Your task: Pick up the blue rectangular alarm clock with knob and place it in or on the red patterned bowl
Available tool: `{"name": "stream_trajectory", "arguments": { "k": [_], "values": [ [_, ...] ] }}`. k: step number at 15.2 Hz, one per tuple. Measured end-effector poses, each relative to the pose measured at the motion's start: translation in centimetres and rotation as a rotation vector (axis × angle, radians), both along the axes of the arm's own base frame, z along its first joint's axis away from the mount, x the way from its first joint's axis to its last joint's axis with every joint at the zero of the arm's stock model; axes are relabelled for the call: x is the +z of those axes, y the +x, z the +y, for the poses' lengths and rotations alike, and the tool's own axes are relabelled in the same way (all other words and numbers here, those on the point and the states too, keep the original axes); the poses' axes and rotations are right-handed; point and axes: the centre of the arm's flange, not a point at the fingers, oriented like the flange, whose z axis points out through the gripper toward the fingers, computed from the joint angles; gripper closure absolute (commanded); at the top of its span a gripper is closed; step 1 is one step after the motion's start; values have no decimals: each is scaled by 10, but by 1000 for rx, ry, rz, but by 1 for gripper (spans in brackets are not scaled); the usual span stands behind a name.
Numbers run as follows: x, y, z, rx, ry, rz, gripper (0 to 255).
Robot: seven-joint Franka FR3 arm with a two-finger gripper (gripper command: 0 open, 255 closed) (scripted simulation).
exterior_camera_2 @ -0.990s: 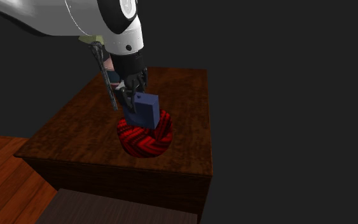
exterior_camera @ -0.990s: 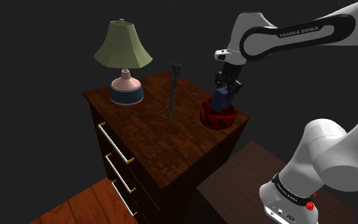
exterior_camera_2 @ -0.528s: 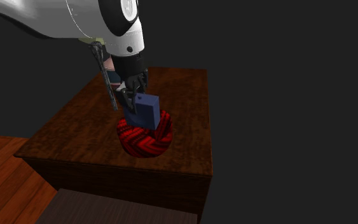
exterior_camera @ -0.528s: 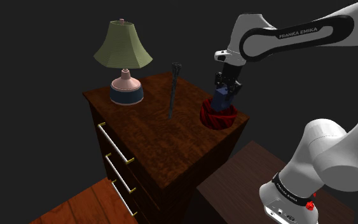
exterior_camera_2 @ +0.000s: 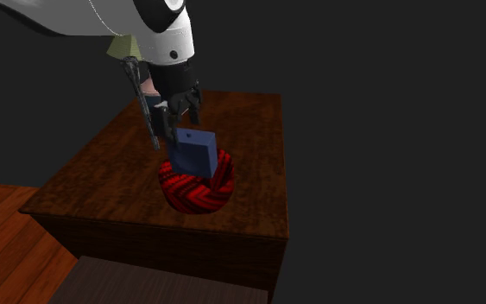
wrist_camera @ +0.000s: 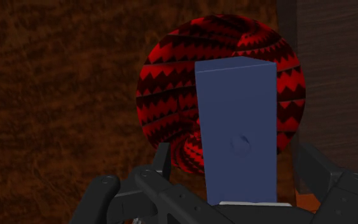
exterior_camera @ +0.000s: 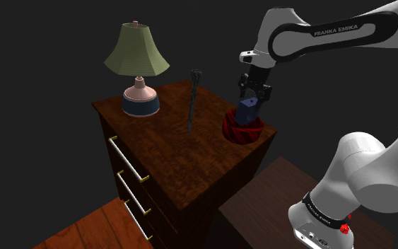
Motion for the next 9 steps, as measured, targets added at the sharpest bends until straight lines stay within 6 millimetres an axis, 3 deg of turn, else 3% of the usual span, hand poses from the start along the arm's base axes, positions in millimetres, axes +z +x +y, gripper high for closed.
{"name": "stream_trajectory", "arguments": {
  "k": [3, 9],
  "values": [
    [27, 0, 0, 0, 0, 0, 0],
    [31, -1, 0, 0, 0, 1, 0]
  ]
}}
